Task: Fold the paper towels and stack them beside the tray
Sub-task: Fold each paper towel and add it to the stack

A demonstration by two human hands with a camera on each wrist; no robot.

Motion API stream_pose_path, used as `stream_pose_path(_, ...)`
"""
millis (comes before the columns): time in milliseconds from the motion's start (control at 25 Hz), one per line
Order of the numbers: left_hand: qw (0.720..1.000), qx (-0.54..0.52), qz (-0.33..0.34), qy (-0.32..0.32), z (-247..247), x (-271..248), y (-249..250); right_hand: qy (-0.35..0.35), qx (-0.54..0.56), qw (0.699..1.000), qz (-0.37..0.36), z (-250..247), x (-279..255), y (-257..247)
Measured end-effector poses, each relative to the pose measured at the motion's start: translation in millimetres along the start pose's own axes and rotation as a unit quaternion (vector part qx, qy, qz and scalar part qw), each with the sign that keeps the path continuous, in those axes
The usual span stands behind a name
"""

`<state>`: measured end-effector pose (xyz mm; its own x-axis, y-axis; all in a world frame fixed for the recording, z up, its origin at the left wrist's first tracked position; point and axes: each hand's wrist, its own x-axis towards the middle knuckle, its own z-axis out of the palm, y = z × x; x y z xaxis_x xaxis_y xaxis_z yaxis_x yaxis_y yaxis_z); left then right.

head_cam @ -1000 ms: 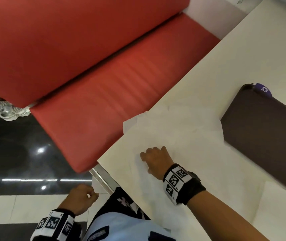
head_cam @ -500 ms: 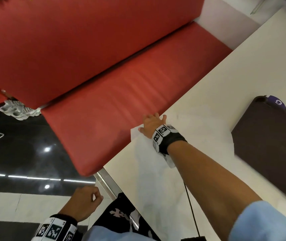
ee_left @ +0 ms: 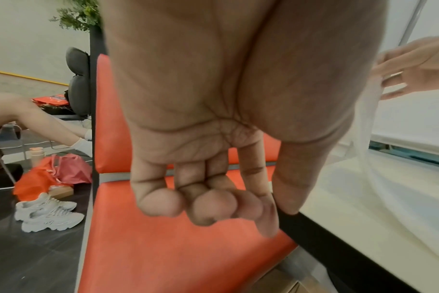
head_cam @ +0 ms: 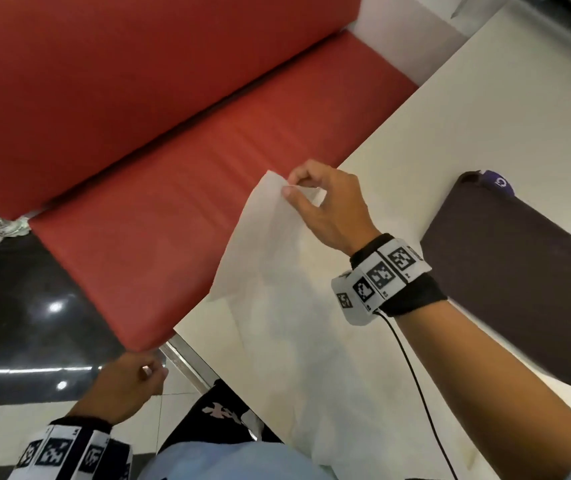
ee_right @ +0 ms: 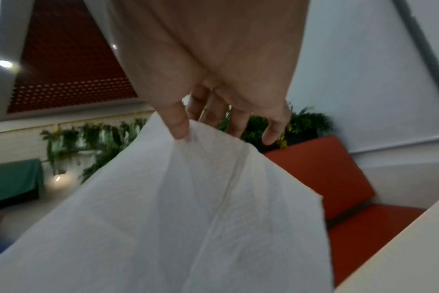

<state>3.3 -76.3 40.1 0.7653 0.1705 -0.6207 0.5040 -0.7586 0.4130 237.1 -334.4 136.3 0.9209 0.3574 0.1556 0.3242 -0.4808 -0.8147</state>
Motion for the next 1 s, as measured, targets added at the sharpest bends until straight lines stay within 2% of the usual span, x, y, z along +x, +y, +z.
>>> stream_pose_path(120,0.998,-0.05,0.03,0.021,-15.8,2.0,27.2,0.14,0.048,0.989,-0.013,-52.3,-16.6,-21.9)
stream_pose_path(200,0.989,-0.128,0.06,0.045,-30.2,7.4,54.1,0.176,0.043,0.983,-0.019,-79.8,-25.7,-37.2)
stream_pose_path(320,0.953,-0.224,0.195,0.056,-61.5,21.8,127.6,0.212,0.068,0.975,-0.027,-125.0,-46.0,-60.9)
stream_pose_path(360,0.932,-0.258,0.251,0.028,-70.4,25.4,158.8,0.224,0.095,0.97,-0.02,-140.3,-55.4,-66.7)
stream_pose_path(440,0.883,-0.339,0.32,-0.053,-79.1,29.1,221.6,0.24,0.136,0.961,0.006,-167.5,-78.4,-72.9)
stream_pose_path(520,0.844,-0.39,0.344,-0.13,-82.2,22.1,274.2,0.259,0.161,0.951,0.044,-186.0,-101.8,-69.8)
stream_pose_path(600,0.815,-0.383,0.387,-0.199,-79.0,11.8,314.7,0.298,0.195,0.931,0.082,-203.0,-126.9,-64.6)
stream_pose_path(680,0.791,-0.378,0.415,-0.242,-69.2,-1.1,341.4,0.328,0.246,0.905,0.118,-214.1,-154.6,-57.3)
stream_pose_path(760,0.778,-0.388,0.418,-0.263,-57.9,-10.4,357.2,0.297,0.301,0.892,0.158,-219.1,-184.1,-50.6)
stream_pose_path(840,0.775,-0.396,0.415,-0.266,-48.6,-12.3,362.4,0.231,0.306,0.903,0.196,-216.0,-211.2,-46.4)
stream_pose_path(880,0.777,-0.391,0.412,-0.271,-45.0,-12.7,363.7,0.225,0.287,0.908,0.204,-213.8,-222.2,-43.4)
stream_pose_path(1000,0.782,-0.353,0.419,-0.295,-41.4,-12.5,366.4,0.28,0.237,0.908,0.204,-212.6,-237.7,-34.6)
